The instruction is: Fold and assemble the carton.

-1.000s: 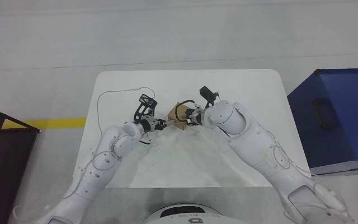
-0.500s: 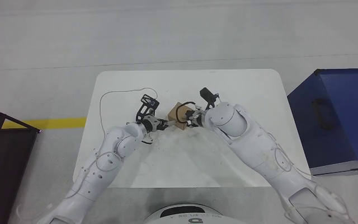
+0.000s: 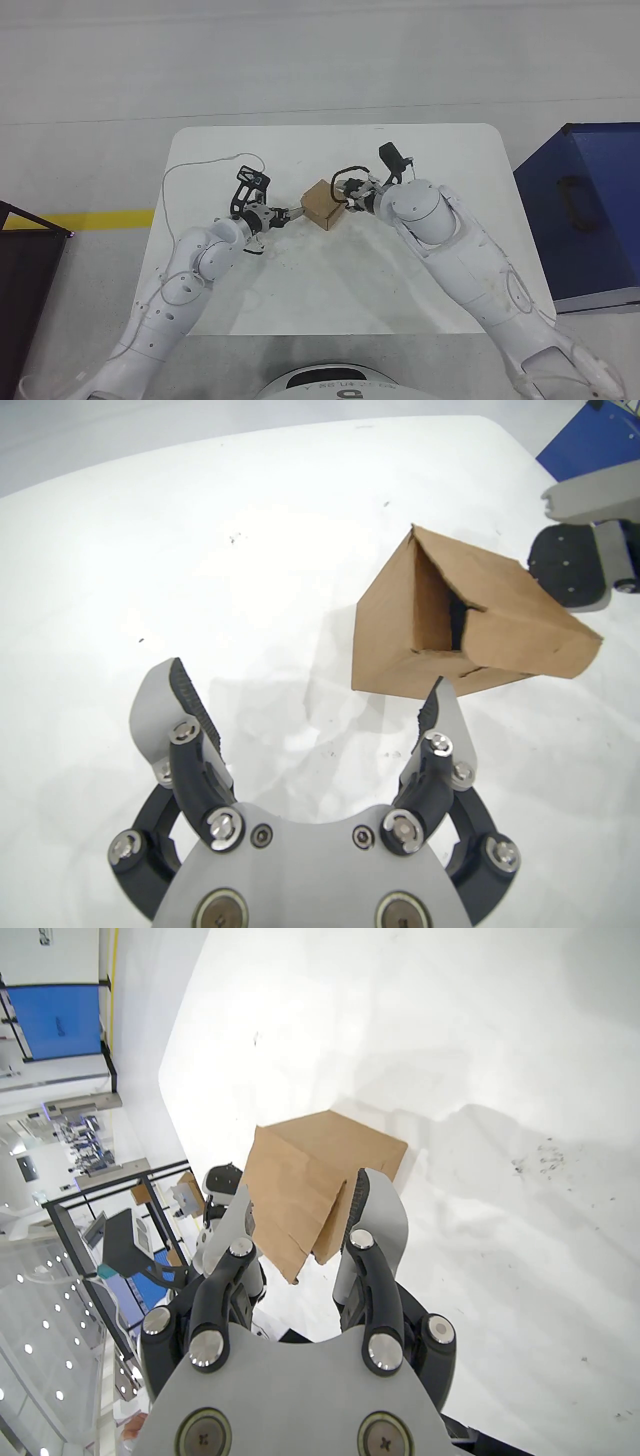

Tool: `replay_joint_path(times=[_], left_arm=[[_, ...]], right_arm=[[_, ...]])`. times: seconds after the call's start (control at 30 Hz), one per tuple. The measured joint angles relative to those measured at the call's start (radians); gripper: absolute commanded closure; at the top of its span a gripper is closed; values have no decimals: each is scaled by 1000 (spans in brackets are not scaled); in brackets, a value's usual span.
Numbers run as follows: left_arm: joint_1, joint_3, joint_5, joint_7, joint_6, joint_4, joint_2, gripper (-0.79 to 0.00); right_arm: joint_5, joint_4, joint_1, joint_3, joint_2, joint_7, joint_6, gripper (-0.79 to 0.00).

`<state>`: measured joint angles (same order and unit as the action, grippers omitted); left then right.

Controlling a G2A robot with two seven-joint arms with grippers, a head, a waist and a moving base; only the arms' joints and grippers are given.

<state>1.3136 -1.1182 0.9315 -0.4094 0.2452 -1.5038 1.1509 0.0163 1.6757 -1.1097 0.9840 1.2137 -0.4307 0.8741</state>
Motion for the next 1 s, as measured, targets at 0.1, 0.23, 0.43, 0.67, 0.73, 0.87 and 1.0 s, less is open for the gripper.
replay_joint_path(times=[0.1, 0.23, 0.43, 0.67, 0.73, 0.87, 1.0], left_arm=[[7, -13, -17, -1, 13, -16, -2, -785], [19, -30, -28, -6, 32, -35, -6, -785], [17, -31, -16, -10, 26, -43, -5, -785], [13, -33, -6, -8, 11, -37, -4, -785], [16, -39, -10, -4, 12, -33, -5, -785], [21, -49, -12, -3, 16, -26, -6, -785], [24, -61, -18, -5, 21, -22, -8, -785]], right_arm=[[5, -23, 15, -12, 9, 41, 17, -376], [-16, -68, 61, -47, 25, 86, 58, -379], [-22, -166, 149, -113, 54, 102, 126, -360], [-7, -260, 227, -185, 73, -8, 118, -274], [-2, -262, 232, -191, 71, -49, 103, -252], [-2, -243, 228, -187, 61, -122, 87, -203], [11, -204, 205, -168, 44, -206, 67, -194]])
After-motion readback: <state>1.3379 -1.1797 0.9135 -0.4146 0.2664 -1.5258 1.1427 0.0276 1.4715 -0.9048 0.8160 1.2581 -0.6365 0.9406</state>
